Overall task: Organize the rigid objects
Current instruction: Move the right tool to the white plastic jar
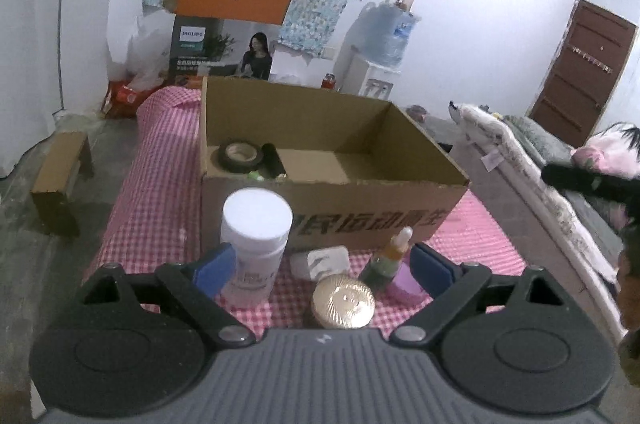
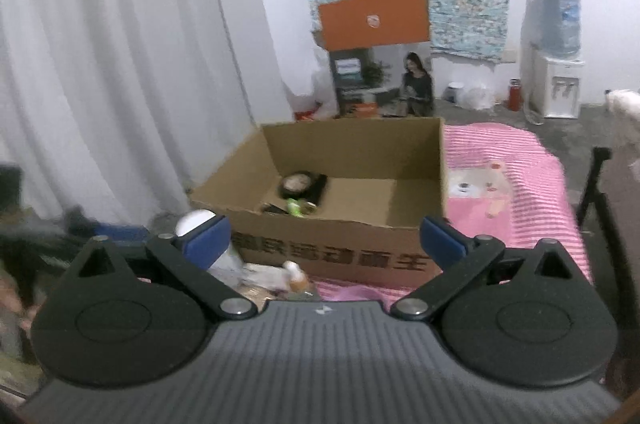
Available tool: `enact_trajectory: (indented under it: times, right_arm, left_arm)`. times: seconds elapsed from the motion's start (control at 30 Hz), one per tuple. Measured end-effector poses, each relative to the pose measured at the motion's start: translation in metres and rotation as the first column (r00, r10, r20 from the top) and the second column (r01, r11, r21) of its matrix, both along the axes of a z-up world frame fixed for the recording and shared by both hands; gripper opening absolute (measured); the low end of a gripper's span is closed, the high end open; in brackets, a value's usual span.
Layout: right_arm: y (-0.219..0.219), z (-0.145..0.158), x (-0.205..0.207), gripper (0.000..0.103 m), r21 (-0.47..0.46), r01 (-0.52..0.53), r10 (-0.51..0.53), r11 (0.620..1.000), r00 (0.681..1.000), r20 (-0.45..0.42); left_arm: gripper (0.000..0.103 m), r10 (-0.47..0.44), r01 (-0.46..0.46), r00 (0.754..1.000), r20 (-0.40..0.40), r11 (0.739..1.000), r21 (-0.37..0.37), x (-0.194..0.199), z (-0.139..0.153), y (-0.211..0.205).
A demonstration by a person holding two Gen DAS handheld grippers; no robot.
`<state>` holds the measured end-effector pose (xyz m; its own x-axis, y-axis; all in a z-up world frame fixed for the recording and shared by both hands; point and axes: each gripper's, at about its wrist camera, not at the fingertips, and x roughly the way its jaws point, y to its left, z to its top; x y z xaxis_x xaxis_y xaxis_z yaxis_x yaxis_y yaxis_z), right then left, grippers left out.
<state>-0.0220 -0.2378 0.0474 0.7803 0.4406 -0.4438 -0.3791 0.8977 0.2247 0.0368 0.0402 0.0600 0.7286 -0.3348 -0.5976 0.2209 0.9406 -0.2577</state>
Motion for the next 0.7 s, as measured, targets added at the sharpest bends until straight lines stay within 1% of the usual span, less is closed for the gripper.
enact_trajectory:
  times: [0.03,0.07,0.1,0.2,0.27,0.3,0.33,0.37,0.4,0.43,0.57,0.7]
  right_arm:
    - [0.0,0.001,-0.001,0.101,0.036,-0.012,0.012,0.999,1.0,0.002]
    - [0.0,0.001,-0.001,0.1,0.05,-0.029,0.029,0.998,1.0,-0.004]
    - [0.002,0.0,-0.002,0.098,0.049,-0.037,0.037,0.998,0.999,-0.005]
    - [0.012,0.003,-0.005,0.097,-0.008,-0.047,0.047,0.999,0.999,0.007]
    - [0.02,0.004,-0.006,0.101,-0.041,-0.047,0.046,0.998,0.999,-0.01]
    - [0.022,0.004,-0.005,0.101,-0.05,-0.041,0.04,0.998,0.999,-0.014]
    - [0.023,0.005,-0.004,0.1,-0.039,-0.052,0.052,0.998,0.999,-0.009]
    - [0.022,0.005,-0.006,0.1,-0.007,-0.065,0.065,0.998,0.998,-0.004]
    - [0.023,0.005,-0.003,0.098,0.003,-0.07,0.071,0.998,0.997,-0.025]
    - [0.026,0.005,-0.001,0.098,-0.005,-0.074,0.073,0.997,0.996,-0.041]
    - [0.052,0.008,0.008,0.102,-0.13,-0.081,0.073,0.988,0.995,-0.066]
    - [0.082,0.022,0.015,0.102,-0.223,-0.04,0.032,0.974,0.999,-0.037]
  left_arm:
    - [0.095,-0.001,0.001,1.0,-0.004,1.0,0.007,0.0,-0.003,0.0]
    - [0.095,-0.003,0.003,1.0,-0.008,1.0,0.016,-0.002,-0.005,-0.002]
    - [0.095,-0.007,0.007,1.0,-0.009,1.0,0.024,-0.005,-0.008,-0.003]
    - [0.095,-0.016,0.016,1.0,-0.014,0.999,0.046,-0.008,-0.015,-0.007]
    - [0.095,-0.015,0.016,1.0,-0.013,0.998,0.054,-0.011,-0.019,-0.008]
    - [0.095,-0.014,0.015,1.0,-0.013,0.998,0.056,-0.011,-0.02,-0.008]
    - [0.095,-0.014,0.014,1.0,-0.013,0.998,0.056,-0.01,-0.021,-0.007]
    - [0.095,-0.012,0.013,1.0,-0.014,0.998,0.055,-0.01,-0.023,-0.007]
    - [0.095,-0.01,0.011,1.0,-0.014,0.998,0.056,-0.01,-0.024,-0.006]
    - [0.095,-0.01,0.01,1.0,-0.012,0.998,0.057,-0.009,-0.025,-0.006]
    - [0.095,0.008,-0.009,1.0,0.008,0.997,0.079,-0.007,-0.029,-0.006]
    - [0.095,0.051,-0.055,0.998,0.033,0.993,0.109,-0.001,-0.034,-0.002]
